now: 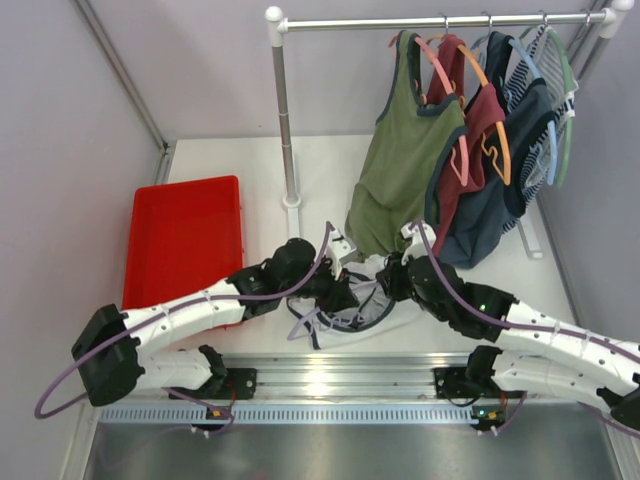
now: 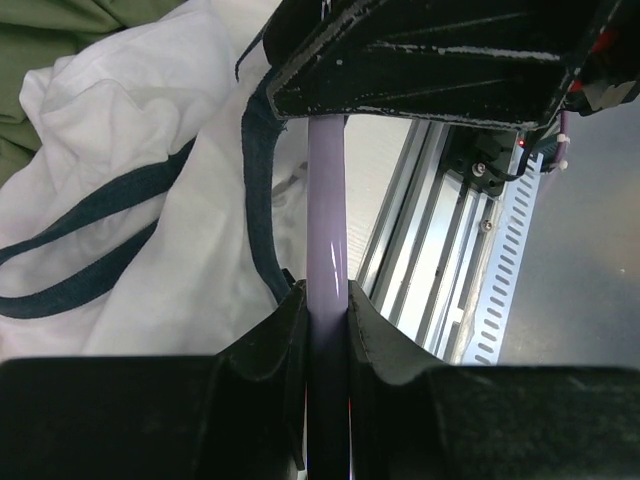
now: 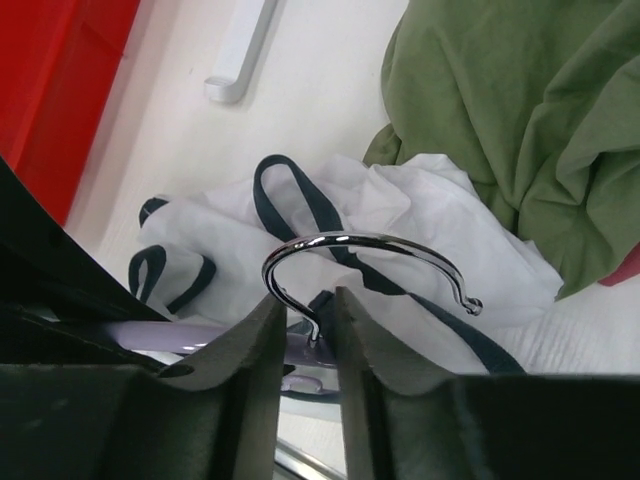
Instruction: Place the tank top on the hanger
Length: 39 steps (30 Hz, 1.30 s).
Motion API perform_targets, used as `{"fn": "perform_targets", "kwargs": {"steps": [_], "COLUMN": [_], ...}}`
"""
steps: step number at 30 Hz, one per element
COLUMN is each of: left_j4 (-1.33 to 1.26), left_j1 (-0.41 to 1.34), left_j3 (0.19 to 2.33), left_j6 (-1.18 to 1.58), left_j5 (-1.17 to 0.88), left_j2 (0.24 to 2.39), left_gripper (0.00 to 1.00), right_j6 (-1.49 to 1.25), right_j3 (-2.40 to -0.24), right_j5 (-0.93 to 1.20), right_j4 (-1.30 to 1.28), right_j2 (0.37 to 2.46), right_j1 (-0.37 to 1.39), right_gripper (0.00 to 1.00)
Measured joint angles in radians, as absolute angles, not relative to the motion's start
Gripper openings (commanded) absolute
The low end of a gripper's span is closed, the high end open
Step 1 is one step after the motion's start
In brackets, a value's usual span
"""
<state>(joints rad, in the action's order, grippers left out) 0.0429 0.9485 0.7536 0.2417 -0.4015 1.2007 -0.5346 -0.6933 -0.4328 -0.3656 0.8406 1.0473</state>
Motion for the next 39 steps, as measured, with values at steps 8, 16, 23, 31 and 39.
{"fn": "perform_targets", "kwargs": {"steps": [8, 16, 23, 31, 39], "left_j4": [0.040, 0.022, 0.069, 0.165, 0.340], "left_j1": [0.956, 0.961, 0.964, 0.963, 0.949], "left_j3": [0.754, 0.759, 0.798, 0.809, 0.820], "left_j6": [0.246, 0.272, 0.295, 0.327, 0.375], "left_j5": [-0.395, -0.301, -0.172, -0.005, 0.082], "left_j2": [1.207, 1.201, 1.156, 1.064, 1.003], "left_gripper": [0.23, 0.41, 0.51, 0.59, 0.56], "right_j6": [-0.525, -0.505, -0.502, -0.484, -0.471], "right_j3": [-0.677, -0.643, -0.604, -0.588, -0.575], "right_j5": [-0.448, -0.436, -0.412, -0.377, -0.355], "right_j4": [-0.344, -0.311, -0.281, -0.275, -0.273], "right_j2": [0.841, 0.804, 0.754, 0.737, 0.715], "right_j1": [1.048, 1.050, 1.052, 1.052, 1.054], "right_gripper": [0.00, 0.00, 0.00, 0.00, 0.00]}}
